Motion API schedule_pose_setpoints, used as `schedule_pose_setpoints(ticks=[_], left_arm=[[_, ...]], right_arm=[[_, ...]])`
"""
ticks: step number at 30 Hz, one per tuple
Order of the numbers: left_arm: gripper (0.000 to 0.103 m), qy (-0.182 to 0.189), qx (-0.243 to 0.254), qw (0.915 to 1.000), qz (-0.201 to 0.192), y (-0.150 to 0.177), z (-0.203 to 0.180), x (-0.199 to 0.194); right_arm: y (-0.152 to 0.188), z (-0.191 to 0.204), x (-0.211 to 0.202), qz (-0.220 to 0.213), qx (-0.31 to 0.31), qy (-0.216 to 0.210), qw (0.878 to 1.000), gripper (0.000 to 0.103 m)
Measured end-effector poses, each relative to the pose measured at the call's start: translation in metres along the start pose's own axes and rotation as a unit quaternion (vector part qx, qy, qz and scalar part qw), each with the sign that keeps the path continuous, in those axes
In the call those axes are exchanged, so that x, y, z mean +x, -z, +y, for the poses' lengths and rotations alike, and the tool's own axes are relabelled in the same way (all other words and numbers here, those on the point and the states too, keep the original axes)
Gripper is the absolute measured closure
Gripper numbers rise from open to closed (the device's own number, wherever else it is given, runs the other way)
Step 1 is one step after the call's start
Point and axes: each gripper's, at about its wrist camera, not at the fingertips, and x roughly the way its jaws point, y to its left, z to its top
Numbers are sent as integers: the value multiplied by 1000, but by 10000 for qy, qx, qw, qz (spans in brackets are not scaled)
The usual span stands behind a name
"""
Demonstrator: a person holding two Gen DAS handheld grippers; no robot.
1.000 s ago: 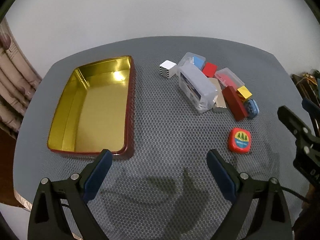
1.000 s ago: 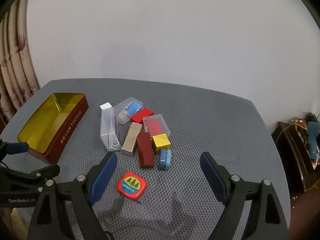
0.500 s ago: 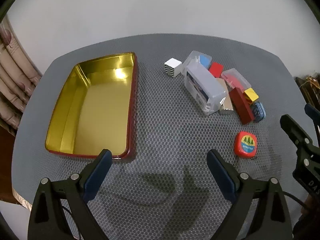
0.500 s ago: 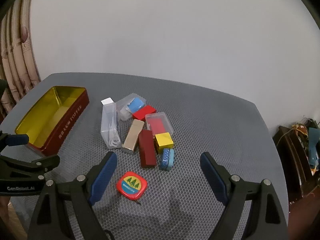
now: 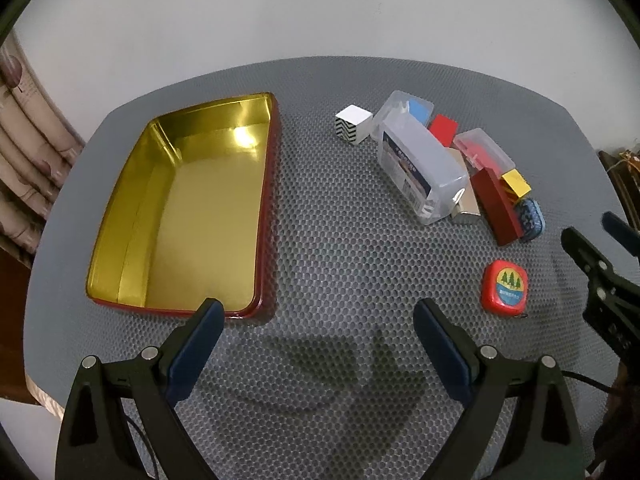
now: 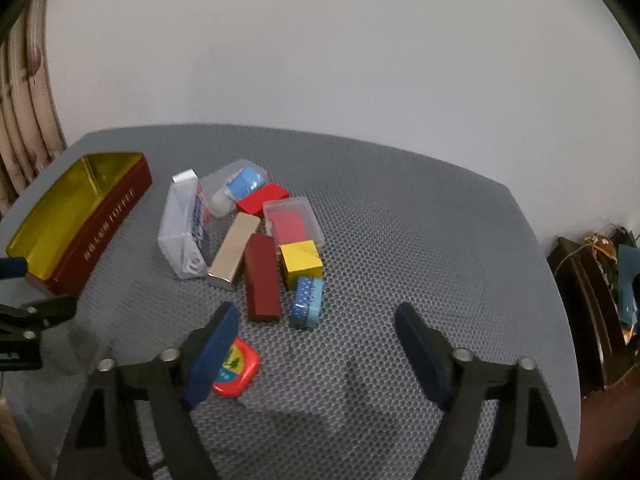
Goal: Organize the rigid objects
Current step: 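Move the right gripper toward the blue patterned tin, then grasp the blue patterned tin with the right gripper and lift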
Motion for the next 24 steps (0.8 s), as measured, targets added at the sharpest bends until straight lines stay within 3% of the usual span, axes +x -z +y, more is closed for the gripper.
schedule_pose_setpoints(ticks=[10,19,22,24], left_arm=[[9,-61,-12,9999,83,-2,1,8],[9,-97,28,9999,112,-7,-1,12],[9,-122,37,9999,112,-9,-1,12],[9,-155,44,9998,110,-11,-2,12]], right_arm=[[3,-10,36,288,54,-56,9996,47],[3,-19,59,480,275,-216,9982,48],[4,-19,67,551,318,-281,9976,62],[5,-21,72,619,424,-375,9965,62]])
